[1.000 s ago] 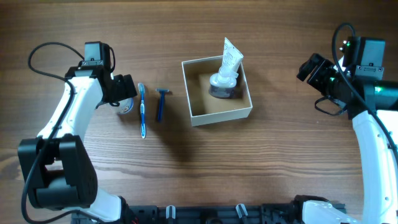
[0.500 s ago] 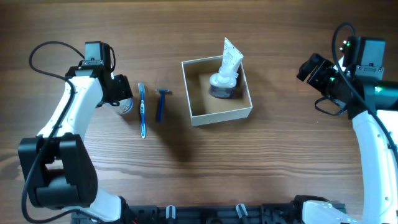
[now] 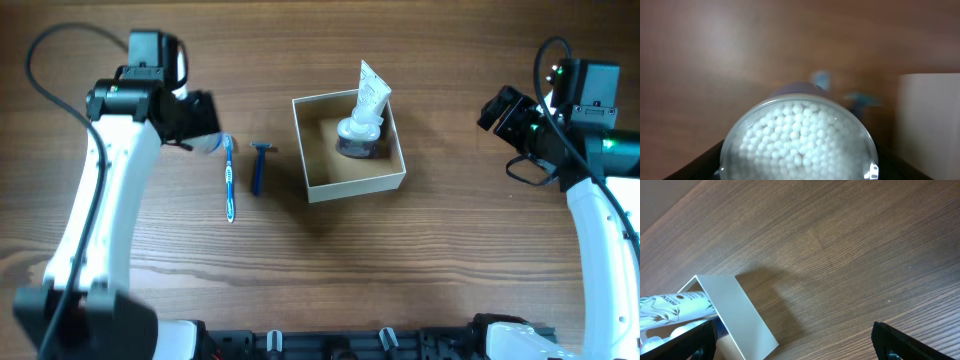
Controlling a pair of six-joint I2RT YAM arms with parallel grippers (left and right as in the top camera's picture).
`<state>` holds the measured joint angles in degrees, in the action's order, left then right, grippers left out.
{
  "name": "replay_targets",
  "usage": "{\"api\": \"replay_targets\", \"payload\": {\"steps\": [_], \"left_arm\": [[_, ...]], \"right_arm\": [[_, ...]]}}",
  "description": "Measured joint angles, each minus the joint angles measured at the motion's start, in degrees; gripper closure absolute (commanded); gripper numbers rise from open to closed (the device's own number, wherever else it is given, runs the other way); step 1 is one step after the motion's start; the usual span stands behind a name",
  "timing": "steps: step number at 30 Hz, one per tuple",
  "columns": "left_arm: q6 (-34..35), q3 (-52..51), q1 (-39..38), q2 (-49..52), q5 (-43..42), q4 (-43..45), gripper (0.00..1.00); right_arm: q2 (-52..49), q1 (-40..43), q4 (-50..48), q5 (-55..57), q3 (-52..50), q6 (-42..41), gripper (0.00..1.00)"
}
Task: Pack container
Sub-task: 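Carry the tub with the left gripper into the box and release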
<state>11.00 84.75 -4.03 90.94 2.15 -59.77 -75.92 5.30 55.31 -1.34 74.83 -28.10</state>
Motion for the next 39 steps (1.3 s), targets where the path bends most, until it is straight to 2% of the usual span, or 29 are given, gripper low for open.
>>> {"api": "replay_targets", "payload": {"steps": [7,15,22,35,39], "left_arm": [[3.98,2.99,-12.66,-7.61,-2.62,2.21,0.32],[10.05,2.99,-23.23,-3.48,-2.23,6.36,0.32],[13.31,2.95,-26.21,6.51,-1.27,10.58,0.33],[14.23,2.97,-26.36,15.63,1.01,15.76,0.24],[14.23,2.97,-26.36,17.59,1.01,16.81,0.17]], "right_arm": [[0.0,0.0,0.0,0.0,0.0,0.0,0.0],[0.0,0.0,-0.02,0.0,0.0,-0.02,0.0],[0.0,0.0,-0.02,0.0,0.0,-0.02,0.0],[0.0,0.0,0.0,-0.02,0.0,-0.02,0.0],[0.0,0.0,-0.02,0.0,0.0,-0.02,0.0]]}}
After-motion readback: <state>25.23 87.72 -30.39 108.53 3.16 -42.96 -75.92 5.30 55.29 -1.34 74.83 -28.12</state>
